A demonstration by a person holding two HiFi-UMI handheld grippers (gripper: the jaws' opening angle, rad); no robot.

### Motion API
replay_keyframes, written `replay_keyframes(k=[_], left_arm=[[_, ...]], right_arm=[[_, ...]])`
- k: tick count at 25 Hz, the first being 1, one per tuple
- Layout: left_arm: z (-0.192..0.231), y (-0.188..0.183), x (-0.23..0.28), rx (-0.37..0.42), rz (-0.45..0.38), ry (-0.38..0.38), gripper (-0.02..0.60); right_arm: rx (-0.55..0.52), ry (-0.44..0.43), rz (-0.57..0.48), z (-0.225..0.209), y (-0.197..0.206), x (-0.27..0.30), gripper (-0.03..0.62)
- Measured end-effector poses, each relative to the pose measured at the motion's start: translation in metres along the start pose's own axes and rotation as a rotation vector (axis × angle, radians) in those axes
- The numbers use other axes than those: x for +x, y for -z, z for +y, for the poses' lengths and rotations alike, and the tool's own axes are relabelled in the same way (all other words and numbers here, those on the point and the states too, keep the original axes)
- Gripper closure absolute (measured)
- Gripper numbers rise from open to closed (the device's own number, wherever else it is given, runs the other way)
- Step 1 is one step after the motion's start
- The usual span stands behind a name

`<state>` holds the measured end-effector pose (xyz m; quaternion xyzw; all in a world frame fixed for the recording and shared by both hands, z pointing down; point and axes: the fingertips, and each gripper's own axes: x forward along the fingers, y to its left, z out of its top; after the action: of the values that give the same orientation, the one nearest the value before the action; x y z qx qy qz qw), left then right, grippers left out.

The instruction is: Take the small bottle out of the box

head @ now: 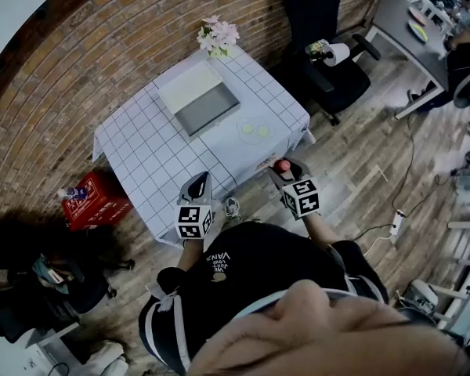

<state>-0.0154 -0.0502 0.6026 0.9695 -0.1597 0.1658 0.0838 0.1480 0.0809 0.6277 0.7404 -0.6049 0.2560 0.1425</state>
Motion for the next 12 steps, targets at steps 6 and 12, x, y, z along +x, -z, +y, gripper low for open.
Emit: replay_keyframes(k=[6, 12], left_arm=[[-0.012, 0.005, -0.009, -0.002, -0.002, -0.005, 0.571], [-0.024, 0.01, -0.014, -0.005, -0.004, -0.003, 0.571]], right_arm=[[0.011, 0.006, -0.002, 0.001, 0.013, -0.014, 0.379], [0.022, 0.01, -0.01, 0.002, 0.021, -0.026, 0.379]])
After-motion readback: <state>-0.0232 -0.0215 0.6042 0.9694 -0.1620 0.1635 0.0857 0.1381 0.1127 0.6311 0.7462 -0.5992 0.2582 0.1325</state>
